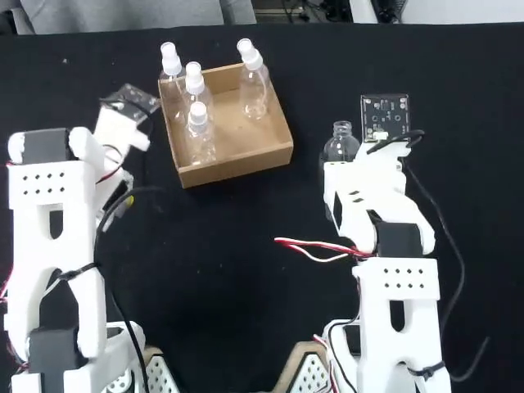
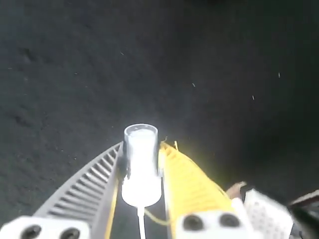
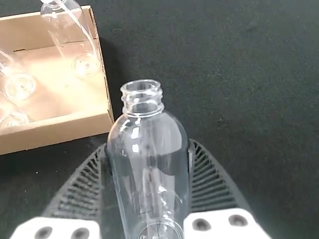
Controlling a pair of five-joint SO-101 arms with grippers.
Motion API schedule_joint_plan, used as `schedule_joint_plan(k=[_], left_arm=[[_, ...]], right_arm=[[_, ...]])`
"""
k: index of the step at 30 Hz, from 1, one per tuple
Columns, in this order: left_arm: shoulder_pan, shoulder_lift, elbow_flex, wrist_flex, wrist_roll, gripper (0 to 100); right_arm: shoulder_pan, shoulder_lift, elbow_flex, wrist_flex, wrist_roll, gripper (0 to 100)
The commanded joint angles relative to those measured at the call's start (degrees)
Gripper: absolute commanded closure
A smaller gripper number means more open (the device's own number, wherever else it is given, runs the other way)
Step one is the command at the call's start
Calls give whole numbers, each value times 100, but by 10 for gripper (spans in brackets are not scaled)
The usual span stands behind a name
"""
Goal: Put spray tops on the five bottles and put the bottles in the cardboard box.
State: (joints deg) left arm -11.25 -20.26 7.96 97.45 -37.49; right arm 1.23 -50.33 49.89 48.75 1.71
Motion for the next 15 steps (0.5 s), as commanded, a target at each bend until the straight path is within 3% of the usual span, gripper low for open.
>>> schedule_joint_plan(k=[1, 7, 15], left_arm=[[31, -105, -655, 26, 484, 971], [75, -800, -699, -79, 1002, 971], [22, -2101, 673, -1257, 1705, 970]], right_arm=[[-18, -215, -75, -149, 44, 967], [-26, -338, -119, -9, 53, 967], [-448, -1147, 347, 0, 53, 967]])
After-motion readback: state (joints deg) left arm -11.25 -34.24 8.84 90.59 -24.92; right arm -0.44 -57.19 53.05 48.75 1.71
